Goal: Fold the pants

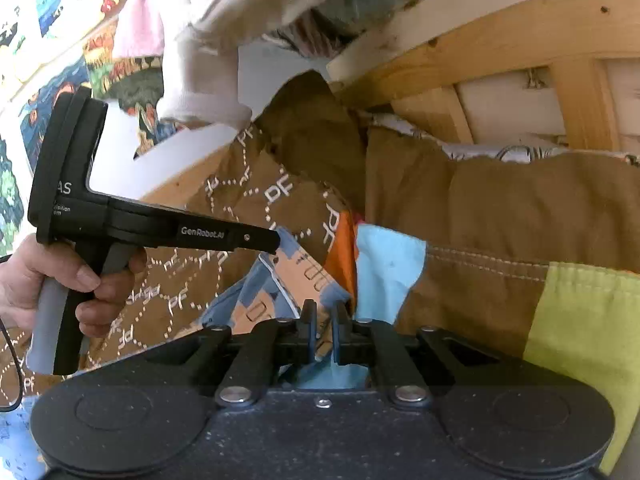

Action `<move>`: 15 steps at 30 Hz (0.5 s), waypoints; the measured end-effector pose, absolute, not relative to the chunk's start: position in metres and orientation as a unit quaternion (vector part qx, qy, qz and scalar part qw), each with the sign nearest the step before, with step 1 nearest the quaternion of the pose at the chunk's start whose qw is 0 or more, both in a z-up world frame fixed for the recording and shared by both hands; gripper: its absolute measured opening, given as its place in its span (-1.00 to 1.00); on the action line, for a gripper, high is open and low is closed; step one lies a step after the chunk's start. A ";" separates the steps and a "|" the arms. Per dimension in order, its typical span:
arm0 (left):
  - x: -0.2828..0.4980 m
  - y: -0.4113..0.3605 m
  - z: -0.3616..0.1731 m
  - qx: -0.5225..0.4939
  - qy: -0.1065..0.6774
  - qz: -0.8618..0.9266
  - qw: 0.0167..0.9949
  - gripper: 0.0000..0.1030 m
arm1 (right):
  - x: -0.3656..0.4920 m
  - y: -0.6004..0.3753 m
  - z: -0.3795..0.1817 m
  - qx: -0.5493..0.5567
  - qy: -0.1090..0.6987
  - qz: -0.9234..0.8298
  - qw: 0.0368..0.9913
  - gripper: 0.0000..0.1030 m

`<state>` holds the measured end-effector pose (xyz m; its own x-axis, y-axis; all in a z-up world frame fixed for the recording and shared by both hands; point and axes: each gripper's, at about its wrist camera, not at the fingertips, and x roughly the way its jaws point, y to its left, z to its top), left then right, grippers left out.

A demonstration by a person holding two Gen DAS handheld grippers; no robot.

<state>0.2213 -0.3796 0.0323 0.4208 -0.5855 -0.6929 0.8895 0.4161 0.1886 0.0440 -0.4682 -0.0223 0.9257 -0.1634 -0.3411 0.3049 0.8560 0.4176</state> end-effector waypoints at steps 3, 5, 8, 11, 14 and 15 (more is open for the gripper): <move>0.222 -0.356 0.041 0.246 0.263 -0.451 0.817 0.02 | 0.040 -0.462 -0.018 0.205 0.138 -0.132 0.960 -0.36; 0.222 -0.332 0.046 0.225 0.254 -0.428 0.838 0.09 | 0.041 -0.456 -0.015 0.178 0.132 -0.134 0.966 -0.18; 0.218 -0.285 0.046 0.209 0.254 -0.372 0.868 0.09 | 0.043 -0.445 -0.011 0.132 0.128 -0.131 0.974 -0.06; 0.207 -0.230 0.034 0.214 0.258 -0.314 0.888 0.09 | 0.046 -0.431 -0.008 0.089 0.123 -0.119 0.981 -0.05; 0.202 -0.182 0.014 0.259 0.264 -0.234 0.899 0.09 | 0.055 -0.416 -0.008 0.053 0.135 -0.094 0.985 0.08; 0.203 -0.169 0.008 0.269 0.271 -0.208 0.901 0.09 | 0.058 -0.410 -0.009 0.042 0.142 -0.084 0.985 0.14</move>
<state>0.2029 -0.1693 0.0083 0.7667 -0.2300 -0.5994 0.5207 0.7689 0.3711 0.0584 -0.4102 -0.0095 0.9458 -0.1534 -0.2863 0.1772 0.9824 0.0588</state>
